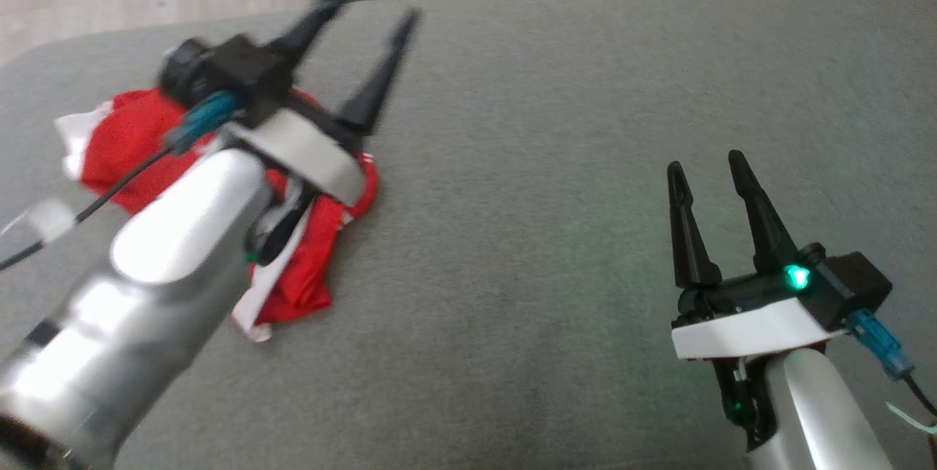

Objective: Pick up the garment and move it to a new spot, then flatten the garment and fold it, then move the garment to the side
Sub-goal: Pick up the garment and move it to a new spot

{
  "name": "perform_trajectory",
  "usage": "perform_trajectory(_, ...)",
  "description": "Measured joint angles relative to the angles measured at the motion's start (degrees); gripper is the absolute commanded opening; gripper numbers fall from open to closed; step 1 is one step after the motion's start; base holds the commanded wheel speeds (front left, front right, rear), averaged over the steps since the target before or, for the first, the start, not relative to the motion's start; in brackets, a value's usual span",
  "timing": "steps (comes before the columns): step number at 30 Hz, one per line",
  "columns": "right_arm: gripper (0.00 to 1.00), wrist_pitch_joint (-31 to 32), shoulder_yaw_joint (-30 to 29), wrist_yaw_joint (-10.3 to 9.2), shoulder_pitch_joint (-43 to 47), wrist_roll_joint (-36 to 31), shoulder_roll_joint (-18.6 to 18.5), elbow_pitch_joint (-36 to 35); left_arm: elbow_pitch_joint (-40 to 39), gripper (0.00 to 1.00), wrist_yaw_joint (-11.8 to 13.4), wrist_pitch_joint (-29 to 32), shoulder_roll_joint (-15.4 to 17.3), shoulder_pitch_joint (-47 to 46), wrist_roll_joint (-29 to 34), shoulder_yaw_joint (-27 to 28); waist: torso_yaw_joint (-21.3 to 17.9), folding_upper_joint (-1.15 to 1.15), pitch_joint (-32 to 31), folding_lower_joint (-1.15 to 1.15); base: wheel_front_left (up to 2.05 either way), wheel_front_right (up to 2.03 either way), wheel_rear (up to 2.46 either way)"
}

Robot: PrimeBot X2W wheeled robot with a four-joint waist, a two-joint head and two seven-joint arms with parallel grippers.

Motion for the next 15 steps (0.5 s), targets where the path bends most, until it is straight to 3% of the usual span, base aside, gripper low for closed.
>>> perform_trajectory(4,1.00,0.00,-0.25,-0.01,0.49,-0.82,0.00,-0.45,-0.14,1.00,5.36,-1.54,2.94,4.85,-0.27,3.93,2.85,0.00,-1.12,0.00,0.00,0.00,0.00)
perform_trajectory(9,1.00,0.00,-0.60,-0.01,2.86,-1.45,0.01,-0.42,-3.39,1.00,12.15,-2.03,5.56,18.17,-1.55,9.94,6.81,0.00,-2.69,-0.01,0.00,0.00,0.00)
perform_trajectory(15,1.00,0.00,-0.16,-0.01,3.48,-2.00,0.02,-0.05,-10.56,1.00,16.91,-2.16,4.24,32.73,2.93,16.93,11.29,0.00,-4.35,-0.01,0.00,0.00,0.00)
